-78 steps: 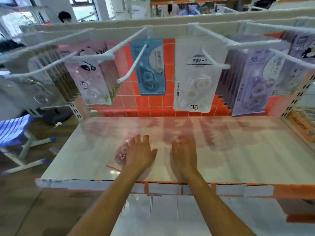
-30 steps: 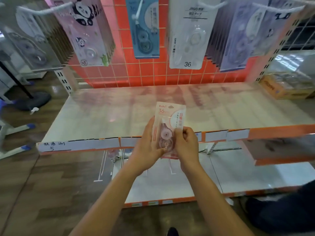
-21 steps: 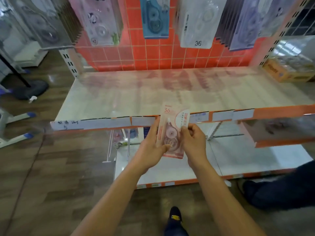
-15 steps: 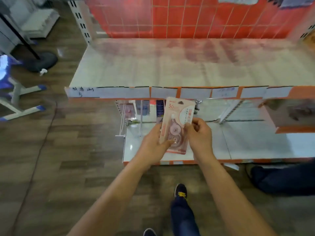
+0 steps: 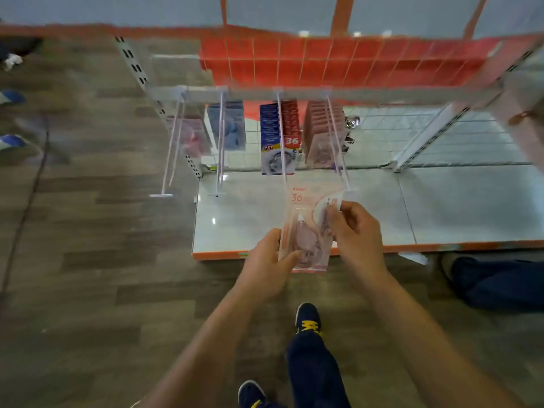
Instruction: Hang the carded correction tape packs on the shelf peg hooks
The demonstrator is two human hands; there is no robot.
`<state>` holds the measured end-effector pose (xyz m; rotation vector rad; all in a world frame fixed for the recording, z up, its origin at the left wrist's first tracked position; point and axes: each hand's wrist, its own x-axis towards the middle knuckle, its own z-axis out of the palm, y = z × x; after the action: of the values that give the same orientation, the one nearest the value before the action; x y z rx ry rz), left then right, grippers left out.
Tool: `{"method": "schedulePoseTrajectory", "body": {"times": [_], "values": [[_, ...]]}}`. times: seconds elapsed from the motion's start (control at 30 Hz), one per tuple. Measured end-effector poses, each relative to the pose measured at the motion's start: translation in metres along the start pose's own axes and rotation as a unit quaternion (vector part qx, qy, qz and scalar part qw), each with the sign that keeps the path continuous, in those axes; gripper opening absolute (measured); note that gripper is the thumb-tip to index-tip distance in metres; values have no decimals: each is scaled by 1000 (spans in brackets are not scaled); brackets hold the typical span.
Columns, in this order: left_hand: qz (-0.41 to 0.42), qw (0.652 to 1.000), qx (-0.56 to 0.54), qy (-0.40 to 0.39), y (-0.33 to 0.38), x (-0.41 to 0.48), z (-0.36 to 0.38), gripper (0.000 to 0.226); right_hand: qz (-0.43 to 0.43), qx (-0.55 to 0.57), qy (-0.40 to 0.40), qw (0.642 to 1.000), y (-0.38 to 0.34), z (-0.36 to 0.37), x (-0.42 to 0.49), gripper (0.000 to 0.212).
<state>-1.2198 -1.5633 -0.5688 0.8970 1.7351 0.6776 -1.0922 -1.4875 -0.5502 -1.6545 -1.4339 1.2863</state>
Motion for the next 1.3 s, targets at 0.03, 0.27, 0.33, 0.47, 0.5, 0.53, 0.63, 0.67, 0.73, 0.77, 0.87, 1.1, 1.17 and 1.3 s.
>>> {"method": "schedulePoseTrajectory", "body": {"times": [0.03, 0.27, 0.33, 0.47, 0.5, 0.53, 0.63, 0.67, 0.73, 0.77, 0.87, 1.1, 1.17, 1.3], "values": [[-4, 1000, 4, -2, -6, 11, 8, 29, 5, -8, -2, 1000, 11, 0, 9, 20], [-16, 998, 52, -25, -24, 78, 50, 29, 24, -39, -20, 999, 76, -8, 63, 16], [-9, 997, 71, -29, -24, 92, 60, 36, 31, -53, -31, 998, 88, -11, 79, 15], [4, 994, 107, -26, -24, 115, 74, 37, 31, -59, -28, 997, 101, -14, 105, 5], [8, 994, 109, -24, -23, 120, 76, 37, 25, -57, -27, 998, 101, -15, 111, 5], [14, 994, 108, -21, -21, 125, 77, 37, 19, -51, -25, 998, 100, -16, 116, 5], [31, 992, 120, -2, -10, 140, 78, 39, 5, -58, -12, 998, 96, -16, 132, 4], [37, 992, 124, 3, -7, 145, 78, 39, 1, -62, -10, 998, 94, -16, 137, 5], [40, 991, 125, 5, -4, 152, 80, 39, -9, -63, -7, 998, 92, -16, 145, 11], [38, 992, 124, 2, -3, 155, 81, 38, -9, -65, -7, 998, 91, -16, 148, 14], [30, 991, 129, -5, -4, 158, 86, 39, -10, -77, -16, 997, 96, -17, 152, 20], [17, 992, 126, -1, -8, 173, 95, 40, -32, -113, -22, 993, 100, -19, 164, 27], [12, 992, 128, 12, -7, 182, 94, 40, -38, -125, -23, 991, 98, -18, 173, 23], [-11, 991, 104, 82, 5, 212, 96, 37, -49, -139, -19, 989, 91, -9, 201, 9]]}}
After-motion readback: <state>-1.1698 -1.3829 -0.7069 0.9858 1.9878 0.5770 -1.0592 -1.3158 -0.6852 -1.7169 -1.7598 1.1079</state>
